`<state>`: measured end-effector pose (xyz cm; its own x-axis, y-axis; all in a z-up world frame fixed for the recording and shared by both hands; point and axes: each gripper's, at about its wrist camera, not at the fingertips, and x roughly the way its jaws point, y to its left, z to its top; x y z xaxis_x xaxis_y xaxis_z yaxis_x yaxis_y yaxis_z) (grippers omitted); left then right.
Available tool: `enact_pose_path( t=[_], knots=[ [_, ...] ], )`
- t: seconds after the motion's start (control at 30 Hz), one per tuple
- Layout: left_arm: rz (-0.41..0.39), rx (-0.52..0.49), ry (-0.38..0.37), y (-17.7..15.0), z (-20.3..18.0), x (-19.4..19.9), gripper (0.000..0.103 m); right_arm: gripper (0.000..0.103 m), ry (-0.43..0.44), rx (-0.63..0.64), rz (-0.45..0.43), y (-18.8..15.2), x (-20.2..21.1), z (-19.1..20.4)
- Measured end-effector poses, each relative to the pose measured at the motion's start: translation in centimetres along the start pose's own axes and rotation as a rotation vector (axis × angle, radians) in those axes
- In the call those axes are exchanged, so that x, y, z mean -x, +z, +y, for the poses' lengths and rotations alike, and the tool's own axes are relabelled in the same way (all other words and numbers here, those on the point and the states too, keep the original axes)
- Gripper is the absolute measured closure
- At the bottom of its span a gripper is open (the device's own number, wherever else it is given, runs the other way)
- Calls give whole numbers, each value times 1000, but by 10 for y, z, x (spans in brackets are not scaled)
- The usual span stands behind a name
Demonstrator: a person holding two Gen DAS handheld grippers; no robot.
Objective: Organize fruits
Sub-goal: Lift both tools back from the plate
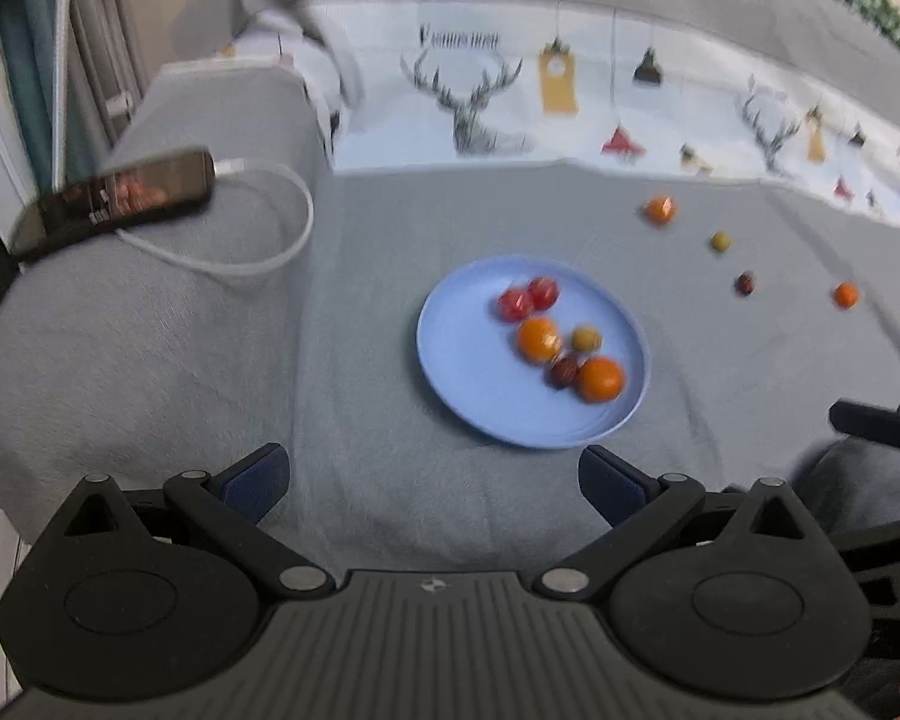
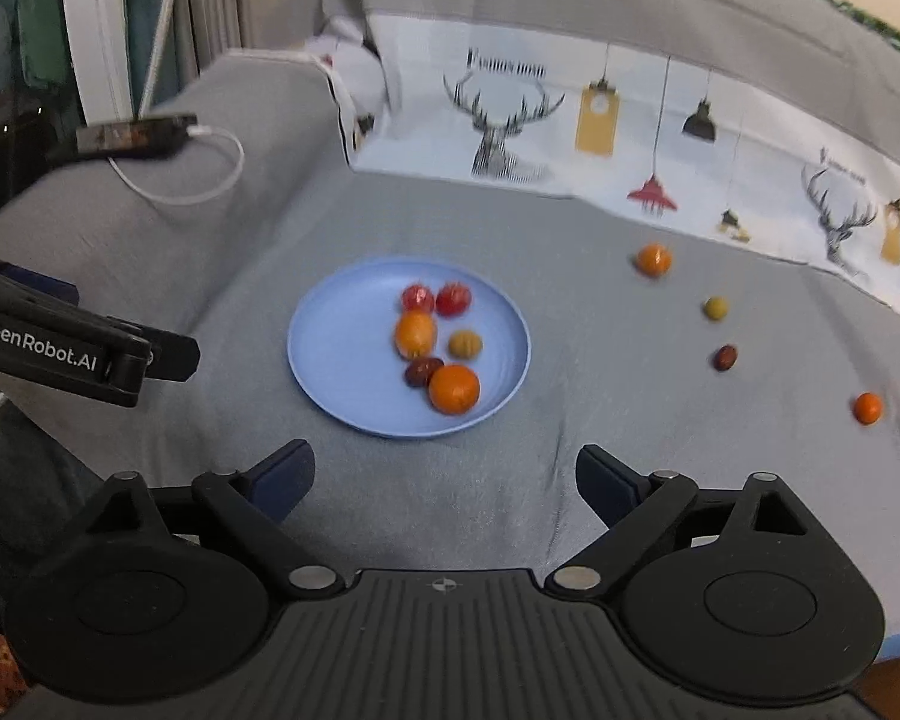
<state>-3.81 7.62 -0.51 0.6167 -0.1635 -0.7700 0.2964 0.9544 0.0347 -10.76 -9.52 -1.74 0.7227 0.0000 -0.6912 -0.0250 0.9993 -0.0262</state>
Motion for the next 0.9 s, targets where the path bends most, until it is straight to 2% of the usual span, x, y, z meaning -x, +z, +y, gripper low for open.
enact_pose_path(
  t=[0.23, 0.33, 0.63, 0.77, 0.9],
  knots=[
    [-117, 29, -25, 2, -7, 43, 0, 5, -30, 53, -85, -7, 42, 10],
    [-158, 19, -18, -1, -7, 60, 0, 1, -31, 76, -160, -5, 59, 18],
    [-167, -4, -37, -16, -20, 79, 0, 1, -52, 44, -212, -21, 88, 14],
    [-192, -11, -28, -16, -23, 85, 0, 1, -52, 48, -232, -24, 94, 14],
    [-183, -28, -24, -16, -29, 85, 0, 1, -52, 29, -231, -26, 94, 10]
  ],
)
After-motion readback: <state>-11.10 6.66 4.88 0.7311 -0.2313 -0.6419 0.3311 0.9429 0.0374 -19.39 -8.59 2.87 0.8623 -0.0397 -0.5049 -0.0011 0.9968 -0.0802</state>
